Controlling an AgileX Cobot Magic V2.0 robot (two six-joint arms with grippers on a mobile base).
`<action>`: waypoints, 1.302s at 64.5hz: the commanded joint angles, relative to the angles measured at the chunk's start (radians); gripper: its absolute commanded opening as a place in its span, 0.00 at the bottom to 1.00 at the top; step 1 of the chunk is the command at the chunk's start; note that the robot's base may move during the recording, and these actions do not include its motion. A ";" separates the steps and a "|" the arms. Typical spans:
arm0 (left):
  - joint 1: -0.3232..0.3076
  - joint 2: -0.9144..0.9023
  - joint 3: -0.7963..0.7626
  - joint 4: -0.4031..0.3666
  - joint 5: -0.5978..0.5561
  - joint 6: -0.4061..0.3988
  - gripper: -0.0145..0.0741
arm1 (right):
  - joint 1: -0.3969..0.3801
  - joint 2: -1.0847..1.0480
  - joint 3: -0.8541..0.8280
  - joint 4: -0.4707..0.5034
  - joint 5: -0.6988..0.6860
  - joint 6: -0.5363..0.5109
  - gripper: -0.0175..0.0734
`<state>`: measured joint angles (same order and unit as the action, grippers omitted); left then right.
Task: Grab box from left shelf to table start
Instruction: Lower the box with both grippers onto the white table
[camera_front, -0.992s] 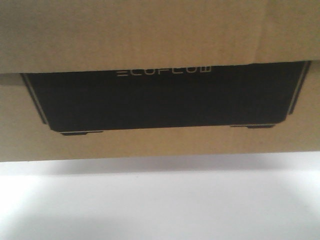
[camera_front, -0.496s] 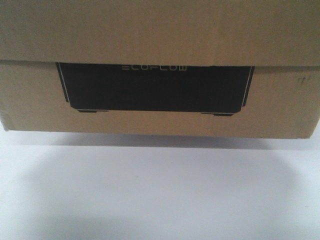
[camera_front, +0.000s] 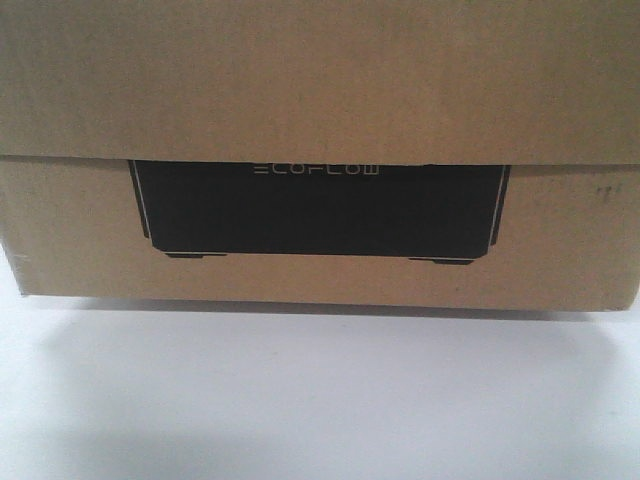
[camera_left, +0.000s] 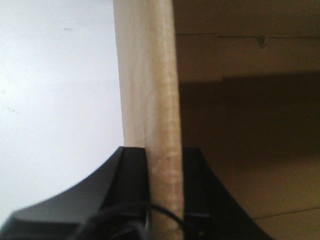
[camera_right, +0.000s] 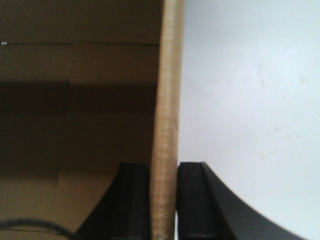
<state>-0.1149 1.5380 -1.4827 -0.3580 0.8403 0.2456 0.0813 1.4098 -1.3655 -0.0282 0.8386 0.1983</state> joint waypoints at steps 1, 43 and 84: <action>-0.009 -0.056 -0.052 -0.157 -0.048 0.013 0.14 | -0.006 -0.029 -0.041 -0.029 -0.107 -0.008 0.33; -0.009 -0.094 -0.210 -0.249 0.024 0.009 0.29 | -0.006 -0.181 -0.128 -0.033 -0.026 -0.008 0.45; 0.028 -0.217 -0.131 -0.284 -0.078 0.081 0.06 | -0.006 -0.260 -0.082 -0.042 -0.096 -0.008 0.25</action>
<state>-0.0895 1.4026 -1.6254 -0.5945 0.8644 0.2815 0.0775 1.1970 -1.4482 -0.0507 0.8394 0.1964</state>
